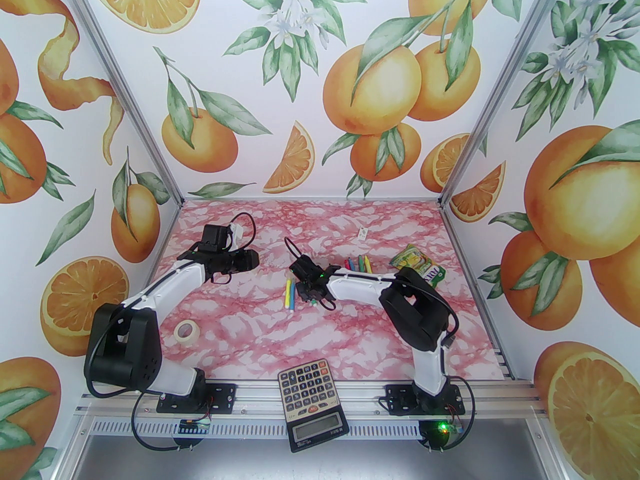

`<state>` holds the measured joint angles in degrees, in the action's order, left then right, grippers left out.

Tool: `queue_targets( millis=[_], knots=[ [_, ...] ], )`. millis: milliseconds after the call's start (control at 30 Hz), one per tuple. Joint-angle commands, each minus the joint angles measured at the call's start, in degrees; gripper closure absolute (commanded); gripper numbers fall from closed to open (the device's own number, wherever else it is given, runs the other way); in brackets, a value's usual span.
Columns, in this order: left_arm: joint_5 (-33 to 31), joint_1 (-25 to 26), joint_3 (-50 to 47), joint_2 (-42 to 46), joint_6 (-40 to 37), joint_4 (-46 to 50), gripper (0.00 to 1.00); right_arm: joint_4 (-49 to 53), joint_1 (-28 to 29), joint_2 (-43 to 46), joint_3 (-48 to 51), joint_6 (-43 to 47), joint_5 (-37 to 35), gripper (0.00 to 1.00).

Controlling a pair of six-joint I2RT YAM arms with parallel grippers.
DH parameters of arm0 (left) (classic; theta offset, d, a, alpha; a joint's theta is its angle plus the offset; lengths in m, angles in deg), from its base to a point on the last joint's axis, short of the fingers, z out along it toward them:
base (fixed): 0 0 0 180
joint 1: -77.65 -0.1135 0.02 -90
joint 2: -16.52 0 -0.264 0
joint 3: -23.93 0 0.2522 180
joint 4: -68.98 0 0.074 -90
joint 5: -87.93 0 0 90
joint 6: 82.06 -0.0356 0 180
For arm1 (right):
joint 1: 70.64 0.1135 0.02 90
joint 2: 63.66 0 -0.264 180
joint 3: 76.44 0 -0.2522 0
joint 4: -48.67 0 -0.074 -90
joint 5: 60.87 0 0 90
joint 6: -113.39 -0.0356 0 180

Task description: Open the pen caps

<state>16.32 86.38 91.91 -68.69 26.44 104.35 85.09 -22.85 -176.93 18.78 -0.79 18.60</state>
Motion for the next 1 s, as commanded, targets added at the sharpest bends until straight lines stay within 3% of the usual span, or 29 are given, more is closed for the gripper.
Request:
queue_targets(
  millis=[0,367,467,967],
  knots=[
    [2.3,-0.3,-1.1,1.3,1.2,-3.4,0.52,2.5,0.3,-1.8,-1.0,0.6,-0.5,0.72],
    [5.1,1.0,-1.8,0.7,1.8,-6.9,0.52,1.8,0.2,-0.4,-0.1,0.9,0.5,0.76],
    [5.0,3.0,-1.3,-0.3,2.2,-7.9,0.52,-4.7,0.1,4.4,3.8,2.4,5.1,0.78],
    [11.7,7.4,1.2,-4.0,5.1,-13.8,0.52,-11.4,0.2,13.7,9.2,4.2,10.9,0.80]
  ],
)
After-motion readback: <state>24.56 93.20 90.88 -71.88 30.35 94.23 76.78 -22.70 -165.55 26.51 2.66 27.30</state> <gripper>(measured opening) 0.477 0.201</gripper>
